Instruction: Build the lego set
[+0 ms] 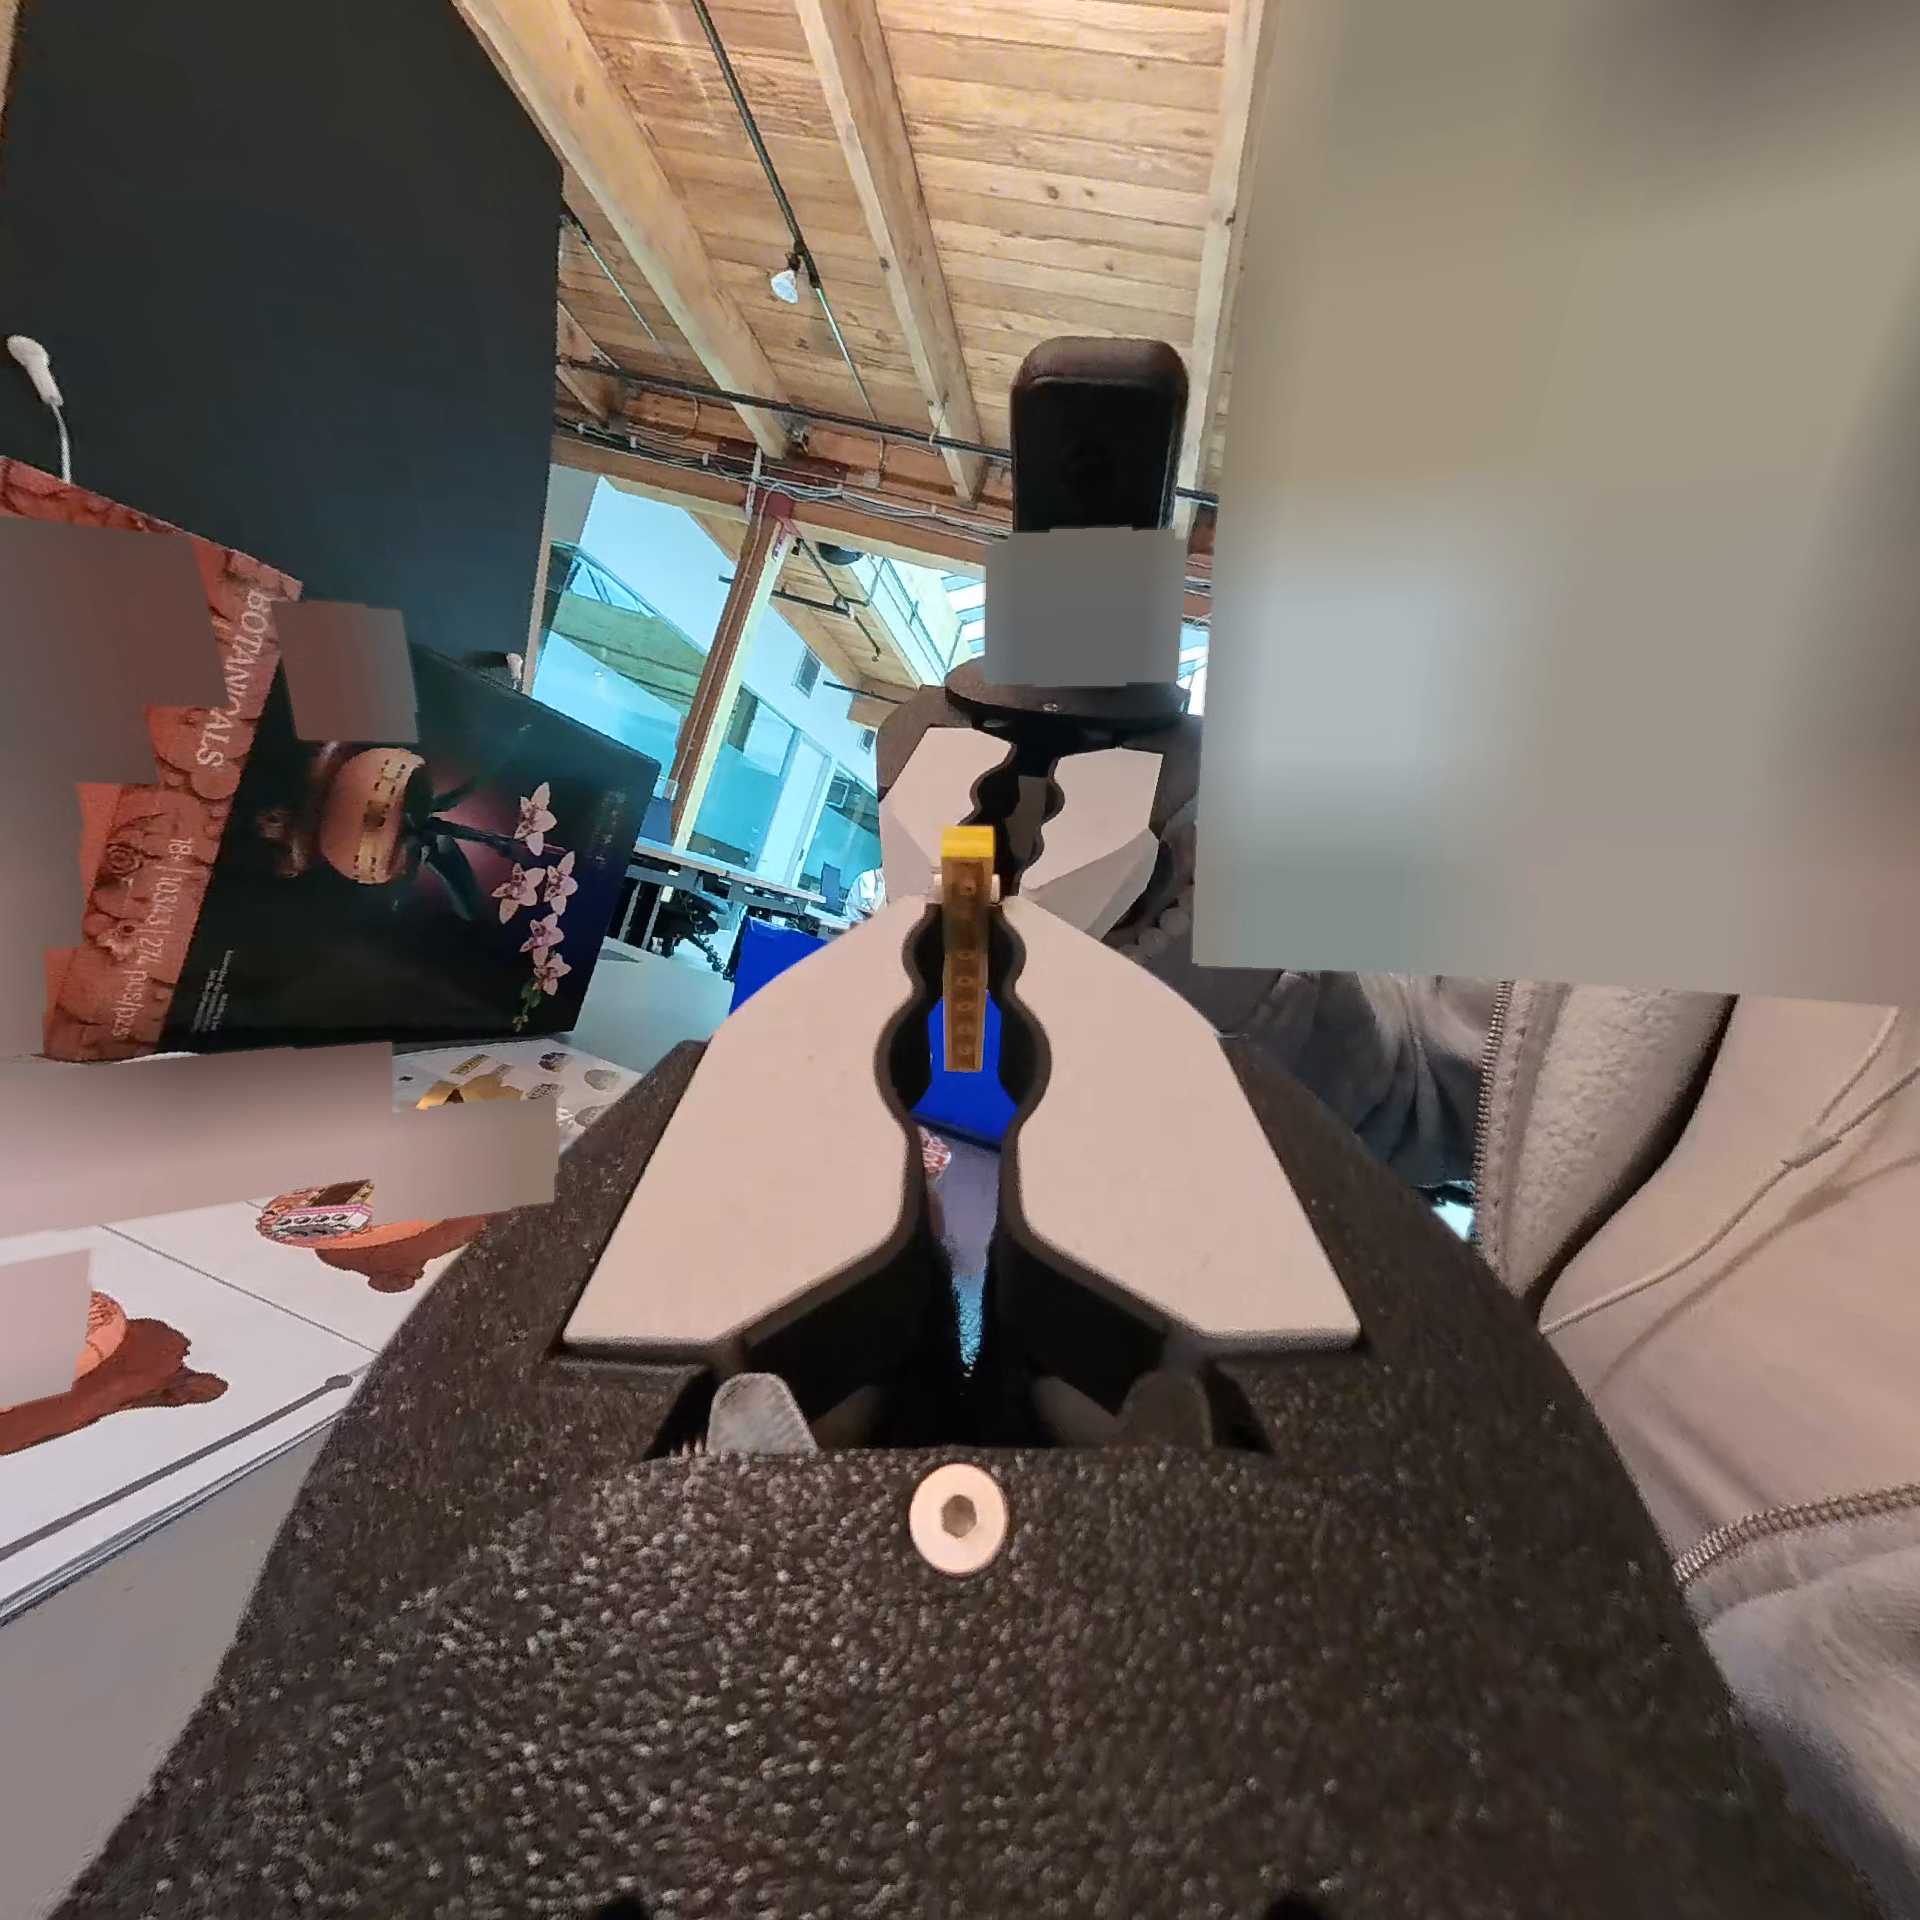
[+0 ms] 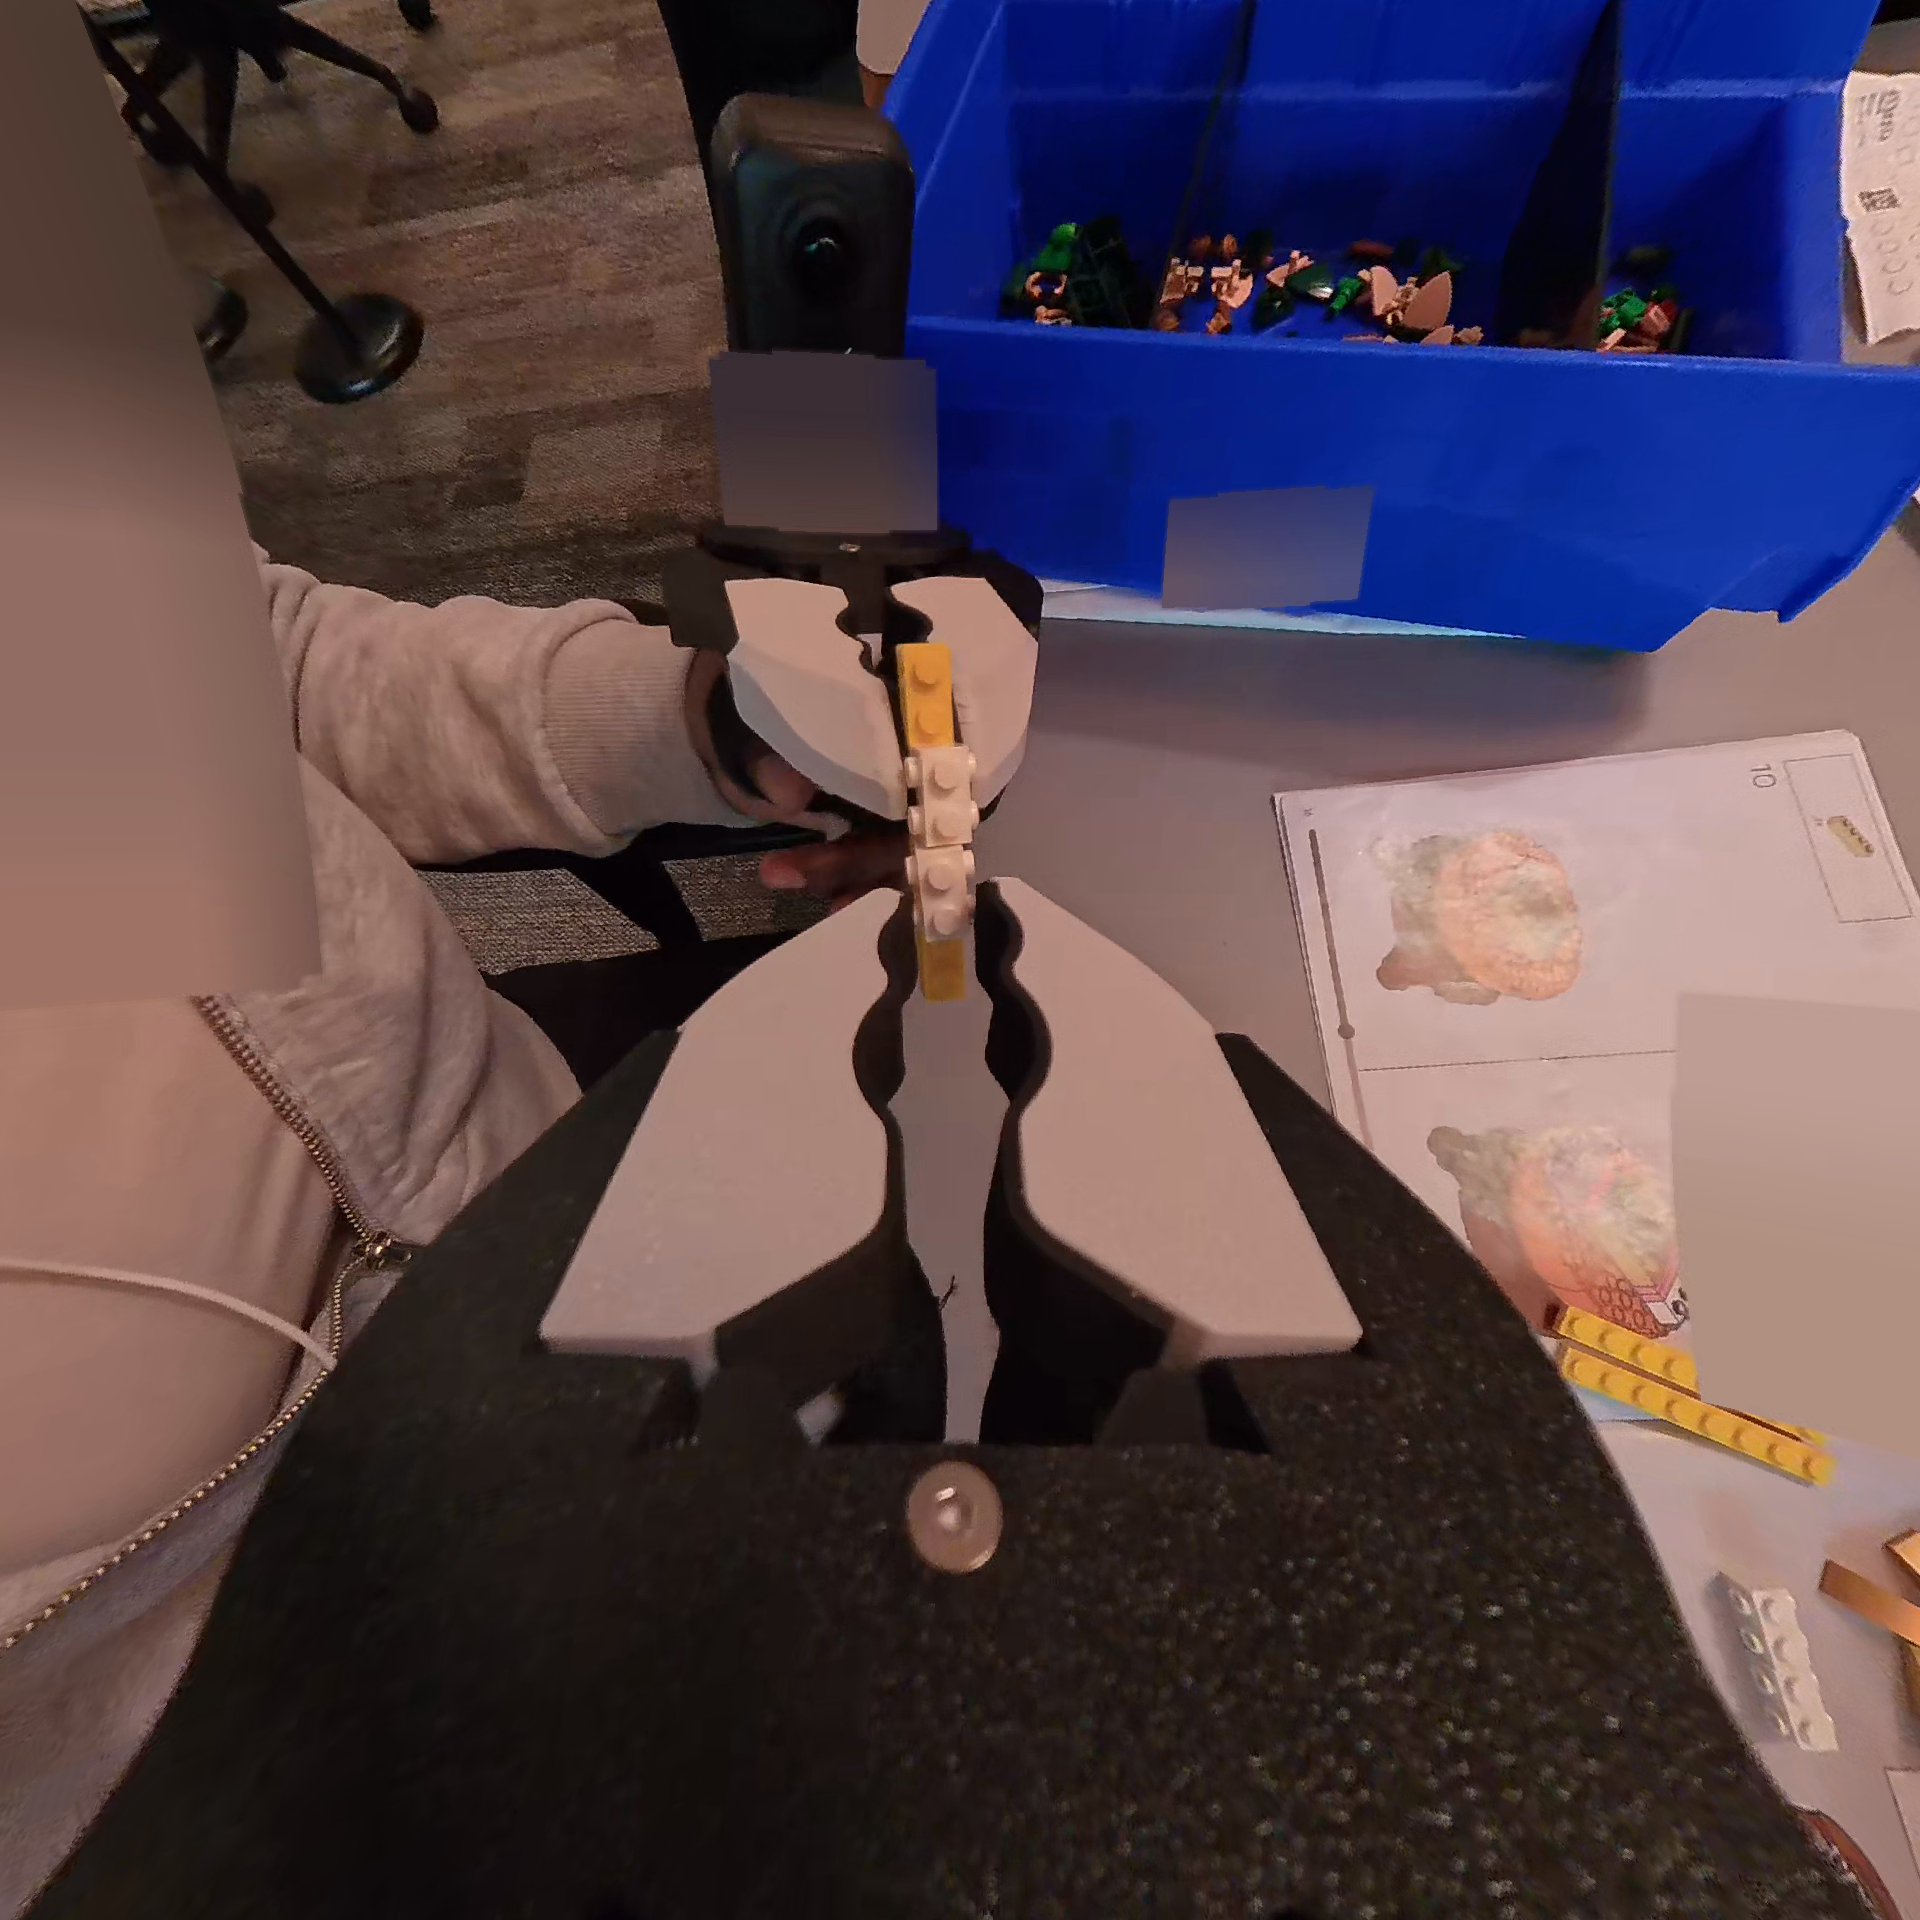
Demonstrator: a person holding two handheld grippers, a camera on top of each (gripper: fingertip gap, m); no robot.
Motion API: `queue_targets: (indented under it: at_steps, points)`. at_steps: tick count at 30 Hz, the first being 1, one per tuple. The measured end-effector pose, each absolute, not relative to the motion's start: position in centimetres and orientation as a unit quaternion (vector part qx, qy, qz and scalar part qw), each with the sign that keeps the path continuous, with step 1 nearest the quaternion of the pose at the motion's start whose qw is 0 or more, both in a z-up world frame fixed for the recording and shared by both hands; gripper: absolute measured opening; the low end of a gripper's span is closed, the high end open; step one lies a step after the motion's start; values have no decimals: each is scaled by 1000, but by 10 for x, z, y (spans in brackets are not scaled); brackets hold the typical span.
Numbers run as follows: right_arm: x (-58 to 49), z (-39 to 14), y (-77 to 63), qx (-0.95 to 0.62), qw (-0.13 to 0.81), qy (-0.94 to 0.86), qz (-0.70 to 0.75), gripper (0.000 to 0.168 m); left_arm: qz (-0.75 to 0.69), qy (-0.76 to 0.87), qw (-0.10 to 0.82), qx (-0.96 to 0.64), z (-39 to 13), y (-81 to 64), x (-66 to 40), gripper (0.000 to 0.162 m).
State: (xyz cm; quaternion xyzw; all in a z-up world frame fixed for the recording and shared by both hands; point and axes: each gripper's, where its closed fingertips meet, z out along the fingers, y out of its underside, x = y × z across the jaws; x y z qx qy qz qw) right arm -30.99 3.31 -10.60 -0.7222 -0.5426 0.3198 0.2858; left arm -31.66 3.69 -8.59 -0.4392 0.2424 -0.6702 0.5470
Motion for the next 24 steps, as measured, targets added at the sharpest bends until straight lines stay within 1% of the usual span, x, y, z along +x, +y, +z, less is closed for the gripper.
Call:
queue_targets:
  at_steps: [8,17,20,24]
  points:
    - [-315,-100,32,-713,298,-539,336,11,-672,240,551,-433,-81,36,-321,7]
    - [-316,-99,36,-715,302,-546,316,11,-668,231,557,-437,-81,40,-322,7]
    - [-318,-97,35,-712,302,-553,311,15,-670,226,557,-436,-80,40,-323,7]
    - [-320,-97,37,-712,305,-555,304,17,-671,224,557,-436,-80,40,-323,7]
